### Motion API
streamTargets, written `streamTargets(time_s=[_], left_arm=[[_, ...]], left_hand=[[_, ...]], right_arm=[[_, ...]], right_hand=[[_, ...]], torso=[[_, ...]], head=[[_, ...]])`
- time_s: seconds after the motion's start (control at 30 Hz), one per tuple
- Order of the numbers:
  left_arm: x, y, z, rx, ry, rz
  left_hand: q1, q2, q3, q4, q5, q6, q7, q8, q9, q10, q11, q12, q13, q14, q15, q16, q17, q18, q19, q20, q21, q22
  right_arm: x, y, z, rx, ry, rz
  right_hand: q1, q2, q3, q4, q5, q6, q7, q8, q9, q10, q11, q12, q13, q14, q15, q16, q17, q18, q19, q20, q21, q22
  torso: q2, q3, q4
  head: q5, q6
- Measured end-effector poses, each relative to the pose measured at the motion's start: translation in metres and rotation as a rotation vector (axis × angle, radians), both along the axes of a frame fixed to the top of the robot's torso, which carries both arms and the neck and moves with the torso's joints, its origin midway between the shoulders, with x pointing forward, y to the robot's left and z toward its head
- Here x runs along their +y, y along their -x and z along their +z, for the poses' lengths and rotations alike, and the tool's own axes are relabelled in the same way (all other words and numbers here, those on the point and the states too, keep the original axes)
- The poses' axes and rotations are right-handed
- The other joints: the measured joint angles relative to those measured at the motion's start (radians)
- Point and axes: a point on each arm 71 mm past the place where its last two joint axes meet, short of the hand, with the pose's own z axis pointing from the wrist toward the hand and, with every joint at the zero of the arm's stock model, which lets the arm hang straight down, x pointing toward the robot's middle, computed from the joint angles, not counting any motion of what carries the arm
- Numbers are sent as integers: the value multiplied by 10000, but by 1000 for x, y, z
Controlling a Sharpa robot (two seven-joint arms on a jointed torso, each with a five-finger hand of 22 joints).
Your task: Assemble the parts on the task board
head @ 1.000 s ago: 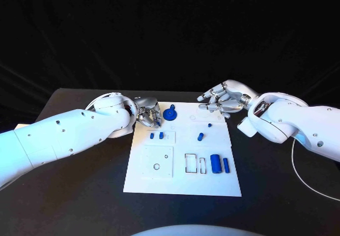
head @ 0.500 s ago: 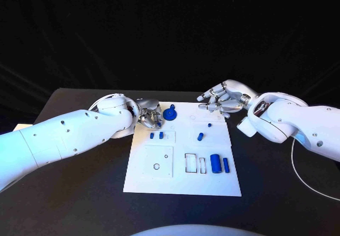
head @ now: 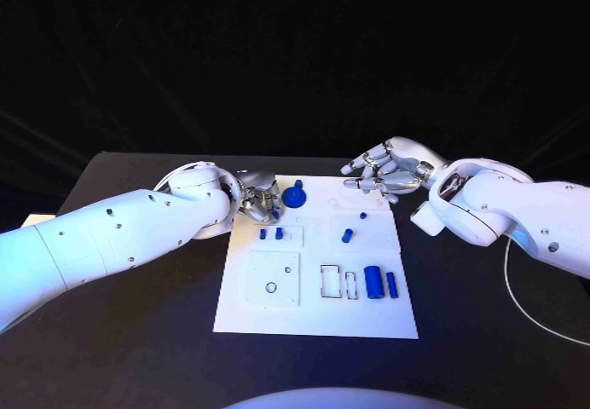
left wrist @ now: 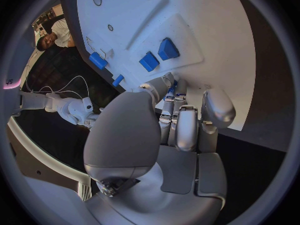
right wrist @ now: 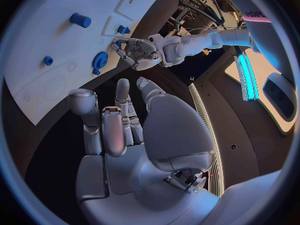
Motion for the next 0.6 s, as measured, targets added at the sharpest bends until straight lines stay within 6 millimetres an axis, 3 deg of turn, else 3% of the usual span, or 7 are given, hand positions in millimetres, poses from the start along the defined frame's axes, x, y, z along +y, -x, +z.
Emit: streamTargets(time_s=[0.17, 0.27, 0.47, 0.6], left_arm=[[0, 0, -1, 8, -19, 3], [0, 0, -1, 15, -28, 10], [0, 0, 0, -2, -4, 6], [2, 1, 0, -9, 20, -1]], left_hand=[[-125, -123, 28, -28, 0, -116, 114, -178, -62, -73, 73, -215, -4, 38, 38, -16, -55, 1, 0, 0, -2, -3], [-360, -271, 69, 14, 0, -850, 230, -473, -291, -388, 226, -488, -16, -4, 181, -171, -283, -1, -127, 125, -299, -159], [-509, -420, 69, 14, 0, -1526, 278, -480, -541, -807, 335, -874, -111, -108, 285, -362, -690, 2, -432, 250, -1032, -648], [-529, -444, 90, -15, 0, -1615, 292, -480, -605, -985, 408, -968, -100, -183, 314, -437, -856, 0, -542, 289, -1376, -870]], right_arm=[[0, 0, 0, 7, 3, 1], [0, 0, 0, 8, 6, -6], [-3, -1, -1, 18, 37, -69], [-6, -3, -1, 7, 173, -149]], right_hand=[[0, 0, 0, 0, 0, 0, 0, 0, 0, 0, 1, 0, 0, 0, 0, 0, -10, -2, -23, 23, 0, -19], [0, 0, 0, 0, 0, 0, 0, 0, 0, 1, 1, 0, -9, 0, 0, 0, -24, -3, -73, -2, -48, -66], [0, 0, 0, 0, 0, 0, 0, 0, 0, -35, -1, -6, -25, 0, 0, -73, -107, -4, -171, 17, -197, -294], [241, 46, 147, -79, -28, -165, 92, -39, -12, -495, 95, -441, -308, -24, 24, -862, -1130, -6, -255, 38, -346, -488]], torso=[[-3, 0, 2], [-6, -1, 2], [-9, -3, 3], [-9, -5, 3]], head=[[-1, 11], [4, 13], [11, 32], [11, 41]])
